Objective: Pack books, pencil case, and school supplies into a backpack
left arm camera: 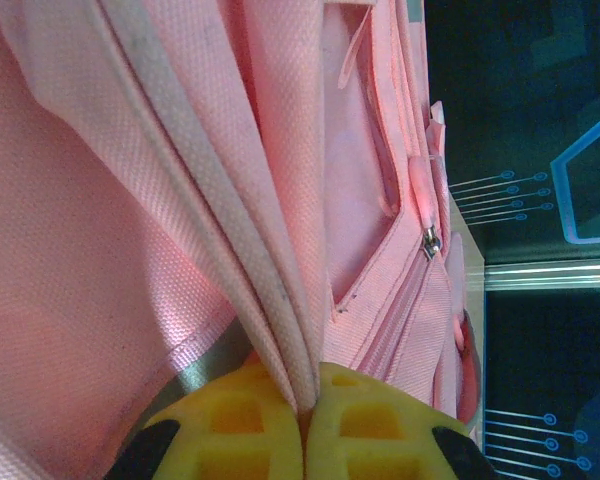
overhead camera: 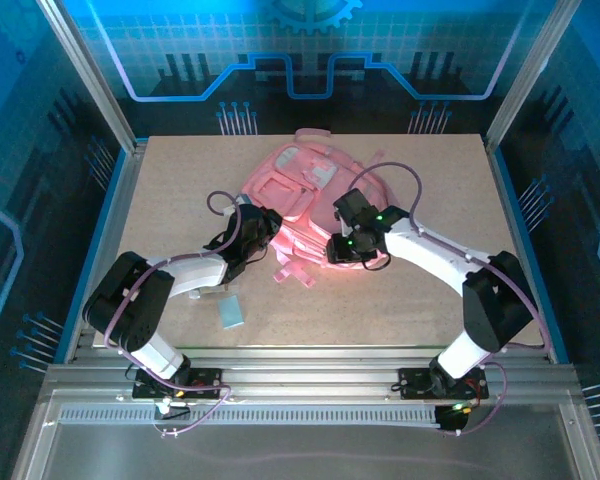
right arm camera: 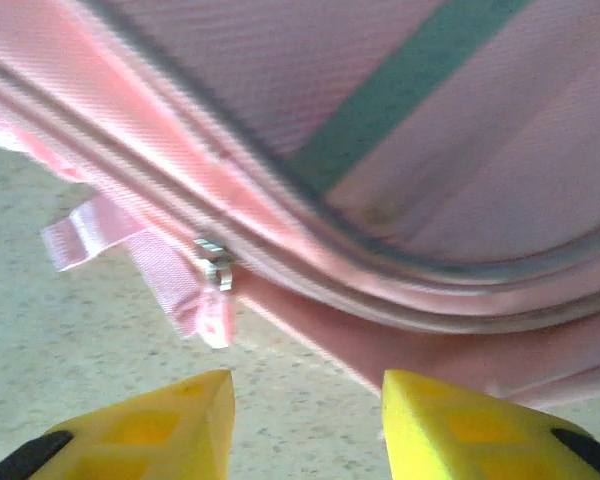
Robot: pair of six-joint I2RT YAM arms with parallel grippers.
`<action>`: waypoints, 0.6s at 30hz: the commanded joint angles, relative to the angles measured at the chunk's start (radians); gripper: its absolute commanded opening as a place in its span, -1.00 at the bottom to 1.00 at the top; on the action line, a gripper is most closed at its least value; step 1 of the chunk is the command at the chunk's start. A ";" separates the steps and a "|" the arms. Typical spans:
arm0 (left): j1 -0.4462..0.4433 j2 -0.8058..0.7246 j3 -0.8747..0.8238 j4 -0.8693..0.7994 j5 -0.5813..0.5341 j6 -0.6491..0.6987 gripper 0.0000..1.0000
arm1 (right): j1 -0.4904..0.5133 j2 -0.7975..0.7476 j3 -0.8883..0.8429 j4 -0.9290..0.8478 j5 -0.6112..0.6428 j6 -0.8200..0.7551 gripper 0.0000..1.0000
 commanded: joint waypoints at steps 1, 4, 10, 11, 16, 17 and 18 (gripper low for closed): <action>0.007 -0.029 0.035 0.077 -0.025 0.001 -1.00 | 0.042 -0.014 0.003 0.024 -0.070 0.117 -0.13; 0.005 -0.024 0.036 0.080 -0.026 -0.007 -1.00 | 0.065 -0.015 -0.039 0.078 -0.086 0.207 -0.16; 0.000 -0.024 0.032 0.086 -0.019 -0.011 -1.00 | 0.071 0.009 -0.109 0.174 -0.059 0.291 -0.09; -0.002 -0.024 0.031 0.086 -0.020 -0.014 -1.00 | 0.070 0.018 -0.116 0.190 -0.055 0.307 -0.04; -0.008 -0.041 0.021 0.087 -0.023 -0.020 -1.00 | 0.072 0.068 -0.137 0.295 -0.033 0.352 0.07; -0.011 -0.043 0.019 0.086 -0.023 -0.020 -1.00 | 0.073 0.079 -0.134 0.313 -0.024 0.360 0.07; -0.013 -0.049 0.016 0.083 -0.023 -0.020 -1.00 | 0.073 0.090 -0.136 0.337 -0.015 0.370 0.06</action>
